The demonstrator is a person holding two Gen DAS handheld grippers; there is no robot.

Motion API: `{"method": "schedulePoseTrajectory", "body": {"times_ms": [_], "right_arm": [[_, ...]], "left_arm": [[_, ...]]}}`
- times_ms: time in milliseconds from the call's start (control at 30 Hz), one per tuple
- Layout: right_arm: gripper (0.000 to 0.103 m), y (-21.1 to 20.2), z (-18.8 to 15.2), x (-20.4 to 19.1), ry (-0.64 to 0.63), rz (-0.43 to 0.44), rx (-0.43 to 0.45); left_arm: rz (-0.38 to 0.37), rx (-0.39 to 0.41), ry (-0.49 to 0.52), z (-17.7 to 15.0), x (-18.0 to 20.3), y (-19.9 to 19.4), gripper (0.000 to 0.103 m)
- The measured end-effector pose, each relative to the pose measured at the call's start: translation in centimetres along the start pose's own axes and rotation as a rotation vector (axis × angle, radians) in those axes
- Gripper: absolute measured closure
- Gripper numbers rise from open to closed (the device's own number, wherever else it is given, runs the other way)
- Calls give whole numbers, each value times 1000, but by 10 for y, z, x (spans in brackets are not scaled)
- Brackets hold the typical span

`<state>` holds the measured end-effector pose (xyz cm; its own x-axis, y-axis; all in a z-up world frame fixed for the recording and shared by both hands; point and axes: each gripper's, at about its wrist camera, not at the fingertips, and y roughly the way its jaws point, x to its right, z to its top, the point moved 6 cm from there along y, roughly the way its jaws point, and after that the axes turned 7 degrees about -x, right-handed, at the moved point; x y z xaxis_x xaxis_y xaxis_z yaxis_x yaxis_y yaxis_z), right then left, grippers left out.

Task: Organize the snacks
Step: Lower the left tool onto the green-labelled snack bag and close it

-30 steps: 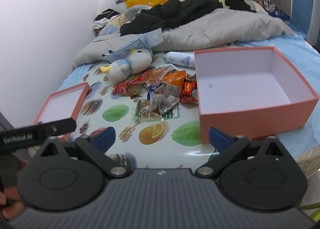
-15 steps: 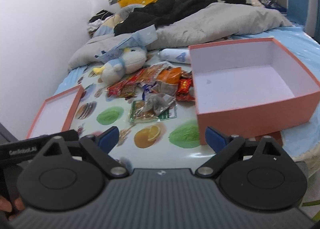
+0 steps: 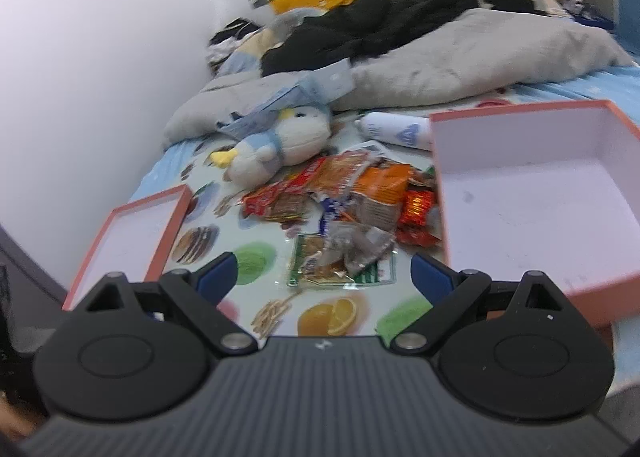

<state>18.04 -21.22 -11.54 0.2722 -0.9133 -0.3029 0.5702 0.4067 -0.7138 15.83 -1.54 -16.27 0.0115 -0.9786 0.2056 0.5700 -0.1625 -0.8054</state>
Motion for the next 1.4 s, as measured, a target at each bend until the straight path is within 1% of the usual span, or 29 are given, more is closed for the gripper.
{"method": "schedulePoseTrajectory", "body": {"times_ms": [133,267,433,500,567,733,800,833,933,1033,1167,1200,1233,1267,1333,1367,1400], "right_arm": [[9,26,12,0,10,25,-52],[9,53,24,3,4,6,-92],[9,84,41,1,-28,18,-134],[9,99,45,1,-34,12,-154],[9,115,48,4,-22,-1,-182],[9,157,48,14,23,-38,-249],[9,174,47,18,28,-36,-280],[9,184,46,20,19,-33,-296],[9,206,44,27,6,-80,-336],[9,225,42,38,22,-126,-382],[10,243,42,47,45,-124,-412],[12,246,41,49,49,-130,-420],[17,249,41,51,45,-139,-421],[19,250,40,51,40,-147,-418],[21,250,40,49,14,-158,-421],[22,250,39,48,2,-163,-424],[23,250,39,49,0,-162,-422]], "left_arm": [[-16,-33,18,13,-2,26,0],[-32,-70,30,21,-6,54,0],[-61,-131,60,33,-14,93,0],[-77,-139,85,37,-15,106,0],[-76,-133,106,42,-16,120,0],[-116,-142,119,51,-19,153,0],[-124,-146,136,53,-20,163,1],[-130,-155,153,54,-19,169,1],[-142,-180,219,56,-14,183,1],[-153,-196,273,57,-9,195,1],[-136,-195,326,60,-7,206,1],[-133,-195,333,61,-7,210,1],[-138,-198,341,61,-7,212,1],[-143,-208,355,61,-6,215,1],[-94,-230,401,60,-6,223,2],[-80,-232,405,60,-6,227,2],[-87,-229,396,60,-7,228,2]]}}
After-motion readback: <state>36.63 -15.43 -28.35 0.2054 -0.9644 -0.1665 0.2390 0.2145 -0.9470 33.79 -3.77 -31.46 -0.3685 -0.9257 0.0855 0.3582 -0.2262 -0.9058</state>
